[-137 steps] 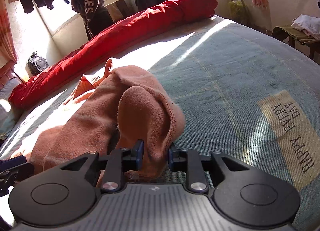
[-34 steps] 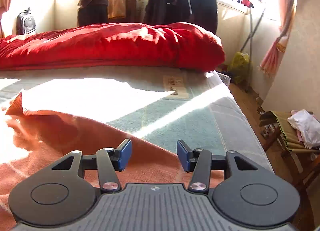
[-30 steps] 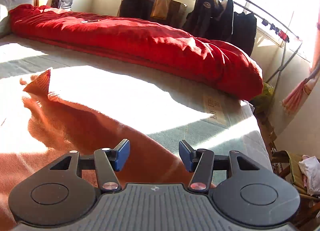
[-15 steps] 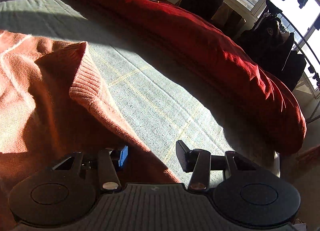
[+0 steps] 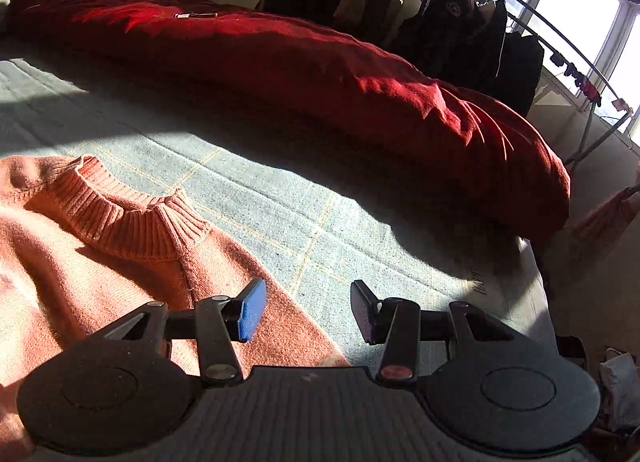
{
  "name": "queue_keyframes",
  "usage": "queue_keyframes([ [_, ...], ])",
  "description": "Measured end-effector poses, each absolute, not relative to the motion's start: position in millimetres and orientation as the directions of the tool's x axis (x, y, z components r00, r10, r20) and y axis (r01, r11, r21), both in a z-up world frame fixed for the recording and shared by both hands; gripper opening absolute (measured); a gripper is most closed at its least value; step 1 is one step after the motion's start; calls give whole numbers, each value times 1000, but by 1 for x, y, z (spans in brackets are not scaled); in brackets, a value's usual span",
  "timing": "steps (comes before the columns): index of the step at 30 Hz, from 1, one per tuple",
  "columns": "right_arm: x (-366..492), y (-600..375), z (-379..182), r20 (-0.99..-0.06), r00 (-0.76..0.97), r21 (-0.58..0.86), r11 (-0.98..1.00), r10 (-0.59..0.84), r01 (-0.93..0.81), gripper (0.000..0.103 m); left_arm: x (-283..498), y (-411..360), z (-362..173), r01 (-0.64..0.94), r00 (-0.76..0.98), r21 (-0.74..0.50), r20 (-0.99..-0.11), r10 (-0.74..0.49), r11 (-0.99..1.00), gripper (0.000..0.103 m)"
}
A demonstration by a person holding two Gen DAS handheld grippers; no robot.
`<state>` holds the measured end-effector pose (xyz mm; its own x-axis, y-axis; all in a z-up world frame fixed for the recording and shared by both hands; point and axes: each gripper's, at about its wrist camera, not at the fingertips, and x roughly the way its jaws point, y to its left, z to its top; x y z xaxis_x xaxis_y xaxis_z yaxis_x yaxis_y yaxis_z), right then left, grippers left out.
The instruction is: Fold clothes
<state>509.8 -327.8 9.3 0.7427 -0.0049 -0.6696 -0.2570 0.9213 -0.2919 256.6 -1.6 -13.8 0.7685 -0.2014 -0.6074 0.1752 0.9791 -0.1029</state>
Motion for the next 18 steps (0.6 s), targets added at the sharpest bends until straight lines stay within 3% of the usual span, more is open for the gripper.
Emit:
queue_keyframes([
  [10, 381, -350, 61, -705, 697, -81, 961, 134, -266, 53, 208, 4, 6, 194, 770, -63, -609, -191, 979, 59],
  [18, 268, -343, 31, -735, 633, 85, 959, 243, -269, 58, 168, 6, -14, 213, 726, -46, -661, -190, 976, 59],
])
